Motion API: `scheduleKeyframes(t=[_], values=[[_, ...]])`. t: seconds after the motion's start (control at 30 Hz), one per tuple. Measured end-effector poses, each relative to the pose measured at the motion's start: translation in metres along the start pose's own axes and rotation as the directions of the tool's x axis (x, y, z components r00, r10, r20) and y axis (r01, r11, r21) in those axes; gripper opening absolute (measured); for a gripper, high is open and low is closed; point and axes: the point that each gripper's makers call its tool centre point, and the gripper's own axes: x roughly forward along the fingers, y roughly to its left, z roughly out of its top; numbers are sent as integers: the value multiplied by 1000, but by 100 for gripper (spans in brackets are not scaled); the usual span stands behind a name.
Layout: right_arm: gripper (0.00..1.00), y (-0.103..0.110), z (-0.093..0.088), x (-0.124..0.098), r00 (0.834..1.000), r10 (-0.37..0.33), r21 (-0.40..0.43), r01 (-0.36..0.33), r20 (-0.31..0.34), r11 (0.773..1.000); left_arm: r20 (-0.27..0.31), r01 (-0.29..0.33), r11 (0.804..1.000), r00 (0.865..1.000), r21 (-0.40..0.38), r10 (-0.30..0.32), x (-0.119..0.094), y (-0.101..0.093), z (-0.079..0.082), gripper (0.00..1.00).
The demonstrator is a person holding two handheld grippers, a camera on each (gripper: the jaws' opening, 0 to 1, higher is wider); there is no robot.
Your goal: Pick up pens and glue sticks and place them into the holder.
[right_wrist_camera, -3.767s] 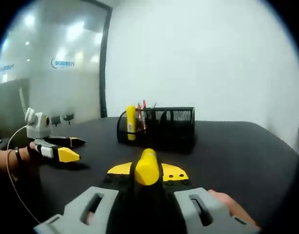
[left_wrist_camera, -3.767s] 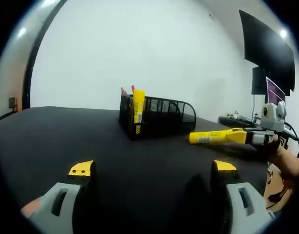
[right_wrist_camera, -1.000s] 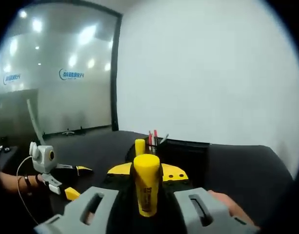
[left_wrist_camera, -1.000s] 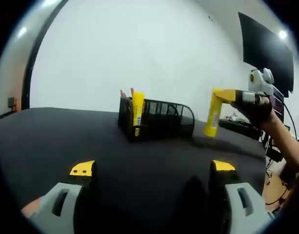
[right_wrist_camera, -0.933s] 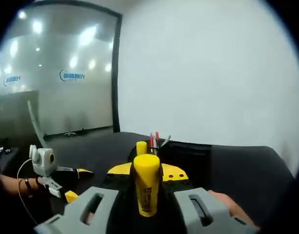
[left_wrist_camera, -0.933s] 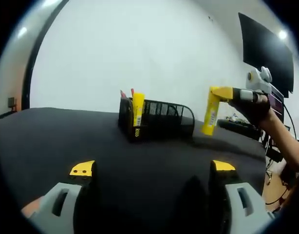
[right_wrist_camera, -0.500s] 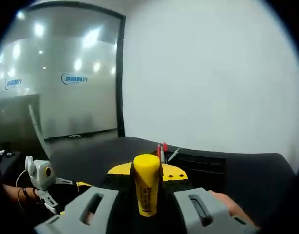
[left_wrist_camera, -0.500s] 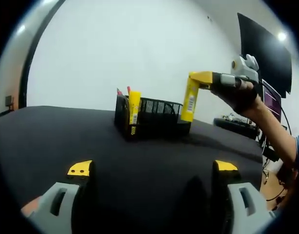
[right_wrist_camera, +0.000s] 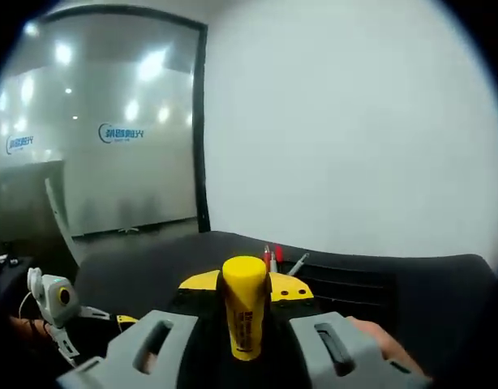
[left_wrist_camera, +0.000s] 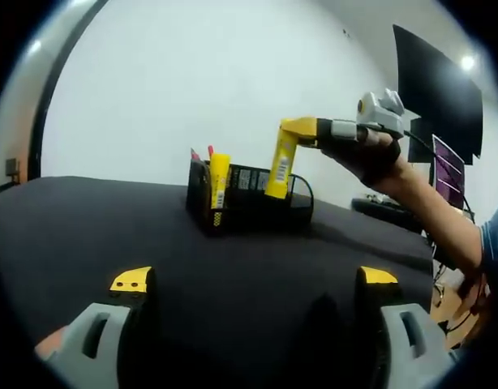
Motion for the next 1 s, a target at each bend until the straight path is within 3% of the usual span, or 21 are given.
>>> scheduleKeyframes(t=[0.5,1.0], values=[[17,-3,0,32,1000,24,21,-24,15,999,16,-3,1000,1000,6,3,-1,0,2,96],[17,-4,-27,47,1000,15,-6,-15,-11,1000,15,-7,1000,1000,18,7,-1,-1,1,96]])
